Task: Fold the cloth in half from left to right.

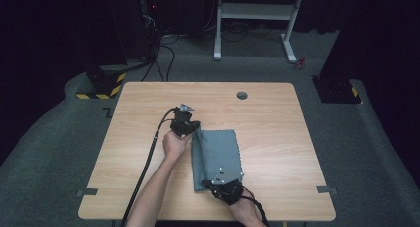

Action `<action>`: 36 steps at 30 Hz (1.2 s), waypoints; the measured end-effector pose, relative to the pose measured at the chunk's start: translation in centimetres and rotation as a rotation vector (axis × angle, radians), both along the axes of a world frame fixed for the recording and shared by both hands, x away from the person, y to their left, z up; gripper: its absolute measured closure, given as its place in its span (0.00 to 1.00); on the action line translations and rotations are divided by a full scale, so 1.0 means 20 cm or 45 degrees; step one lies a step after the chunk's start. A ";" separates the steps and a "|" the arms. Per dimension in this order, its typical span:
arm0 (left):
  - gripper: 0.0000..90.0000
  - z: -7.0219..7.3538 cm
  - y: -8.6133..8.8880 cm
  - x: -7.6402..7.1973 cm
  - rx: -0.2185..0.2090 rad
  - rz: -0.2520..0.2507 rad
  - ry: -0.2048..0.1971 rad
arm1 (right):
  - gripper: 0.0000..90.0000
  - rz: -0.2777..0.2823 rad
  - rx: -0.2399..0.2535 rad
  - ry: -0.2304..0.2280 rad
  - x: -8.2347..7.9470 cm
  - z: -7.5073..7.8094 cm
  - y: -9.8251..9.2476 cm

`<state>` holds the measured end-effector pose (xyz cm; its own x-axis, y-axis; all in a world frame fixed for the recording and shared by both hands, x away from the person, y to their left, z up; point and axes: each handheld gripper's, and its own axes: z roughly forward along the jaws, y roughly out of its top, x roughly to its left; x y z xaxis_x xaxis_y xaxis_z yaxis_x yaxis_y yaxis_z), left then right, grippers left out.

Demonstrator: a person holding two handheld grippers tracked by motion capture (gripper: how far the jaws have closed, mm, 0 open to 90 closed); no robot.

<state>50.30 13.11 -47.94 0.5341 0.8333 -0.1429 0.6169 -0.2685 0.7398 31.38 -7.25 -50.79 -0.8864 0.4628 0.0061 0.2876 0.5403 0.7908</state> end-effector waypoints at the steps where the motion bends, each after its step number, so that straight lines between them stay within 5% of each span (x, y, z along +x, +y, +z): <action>1: 0.99 0.00 0.00 0.00 0.008 -0.004 -0.005 | 1.00 -0.003 0.002 -0.001 0.00 0.00 0.00; 21: 0.99 0.04 -0.15 0.02 0.031 -0.078 -0.027 | 1.00 -0.063 0.016 0.011 -0.02 -0.02 -0.13; 36: 0.99 0.00 -0.26 0.04 0.024 -0.103 -0.006 | 1.00 -0.120 0.025 0.018 -0.04 -0.03 -0.24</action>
